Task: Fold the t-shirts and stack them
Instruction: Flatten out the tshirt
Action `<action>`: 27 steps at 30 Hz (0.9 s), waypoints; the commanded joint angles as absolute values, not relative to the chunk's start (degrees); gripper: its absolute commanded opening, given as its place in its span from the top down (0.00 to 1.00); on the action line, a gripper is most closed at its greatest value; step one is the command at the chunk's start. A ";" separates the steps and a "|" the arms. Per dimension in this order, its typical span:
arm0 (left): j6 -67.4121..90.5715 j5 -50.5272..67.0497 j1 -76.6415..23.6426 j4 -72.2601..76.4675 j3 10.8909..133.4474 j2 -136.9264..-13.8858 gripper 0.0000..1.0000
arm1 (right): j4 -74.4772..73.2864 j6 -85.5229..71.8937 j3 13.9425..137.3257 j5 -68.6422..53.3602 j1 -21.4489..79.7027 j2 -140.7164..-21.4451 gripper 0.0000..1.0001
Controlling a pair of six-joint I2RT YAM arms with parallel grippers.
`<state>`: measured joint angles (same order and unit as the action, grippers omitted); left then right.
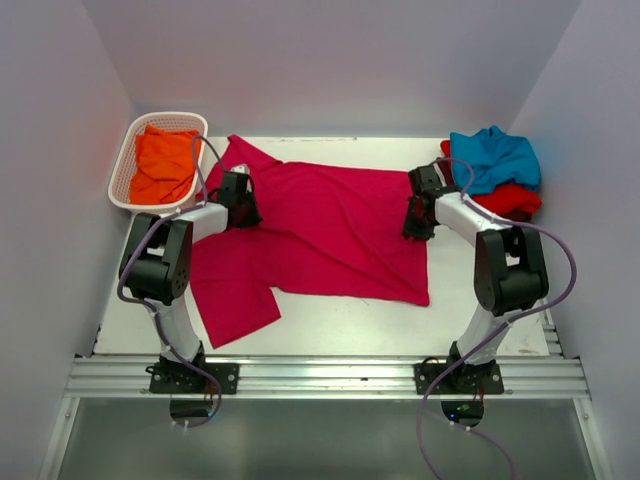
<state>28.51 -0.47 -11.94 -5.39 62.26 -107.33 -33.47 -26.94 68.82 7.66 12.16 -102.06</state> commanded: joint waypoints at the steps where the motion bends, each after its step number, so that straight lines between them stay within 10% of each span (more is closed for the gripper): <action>1: 29.00 -1.14 -11.43 -8.09 63.02 -107.67 1.00 | -34.28 -26.54 67.59 7.03 12.48 -102.74 0.73; 17: 29.00 -1.05 -11.43 -8.00 62.93 -108.11 1.00 | -33.40 -26.19 65.74 7.29 12.57 -104.68 0.72; 27: 28.92 -1.41 -11.43 -8.17 63.19 -108.02 1.00 | -33.48 -26.28 66.00 8.00 12.57 -103.27 1.00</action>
<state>28.51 -0.47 -11.94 -5.41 62.26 -107.33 -33.36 -26.76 65.95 7.75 12.36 -103.98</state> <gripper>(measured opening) 0.003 0.013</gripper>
